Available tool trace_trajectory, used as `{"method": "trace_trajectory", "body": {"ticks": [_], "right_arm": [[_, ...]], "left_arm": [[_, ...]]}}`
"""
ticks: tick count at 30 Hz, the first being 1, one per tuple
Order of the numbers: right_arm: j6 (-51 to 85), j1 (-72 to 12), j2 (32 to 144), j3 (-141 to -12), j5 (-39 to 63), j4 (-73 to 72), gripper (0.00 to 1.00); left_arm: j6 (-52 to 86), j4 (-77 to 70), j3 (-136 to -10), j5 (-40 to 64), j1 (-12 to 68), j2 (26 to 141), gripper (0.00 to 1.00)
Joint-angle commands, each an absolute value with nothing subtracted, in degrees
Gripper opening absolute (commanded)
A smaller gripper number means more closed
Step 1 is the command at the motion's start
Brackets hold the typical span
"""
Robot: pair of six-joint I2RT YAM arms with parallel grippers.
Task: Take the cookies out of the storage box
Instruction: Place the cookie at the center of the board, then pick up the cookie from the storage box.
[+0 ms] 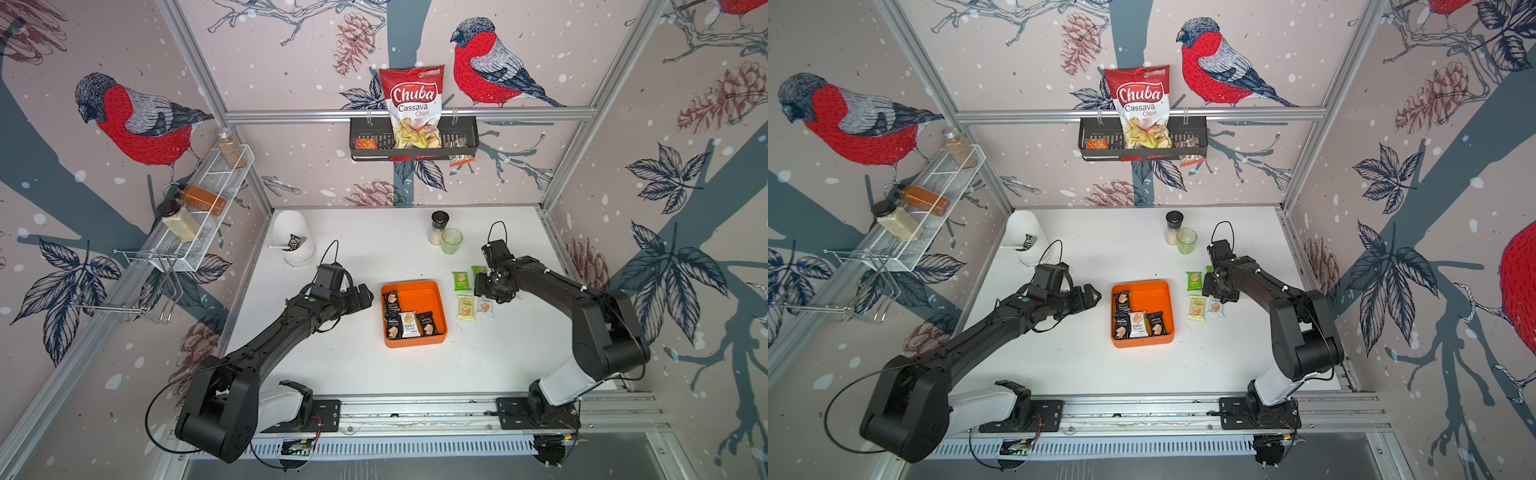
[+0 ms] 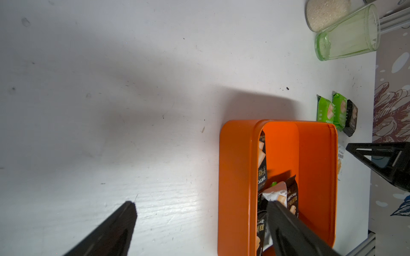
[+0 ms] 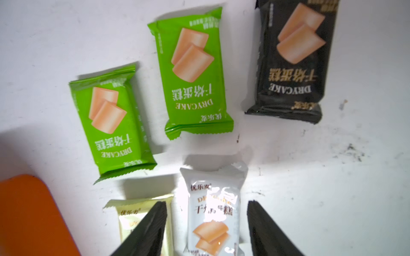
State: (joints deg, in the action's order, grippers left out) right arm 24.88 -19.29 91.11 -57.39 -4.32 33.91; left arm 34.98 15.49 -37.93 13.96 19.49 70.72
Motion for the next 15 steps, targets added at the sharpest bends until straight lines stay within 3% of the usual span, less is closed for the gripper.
{"method": "trace_trajectory", "body": {"ticks": [1,15], "right_arm": [[26.8,-20.9,88.9,-58.6,-6.8,37.2,0.64],[38.3,-38.9,86.0,-66.6,-9.6,41.2,0.64]], "left_arm": [[32.9,15.5,-38.1,15.8,19.4,71.4,0.96],[28.1,17.3,-39.1,18.8,19.5,73.2,0.96]]}}
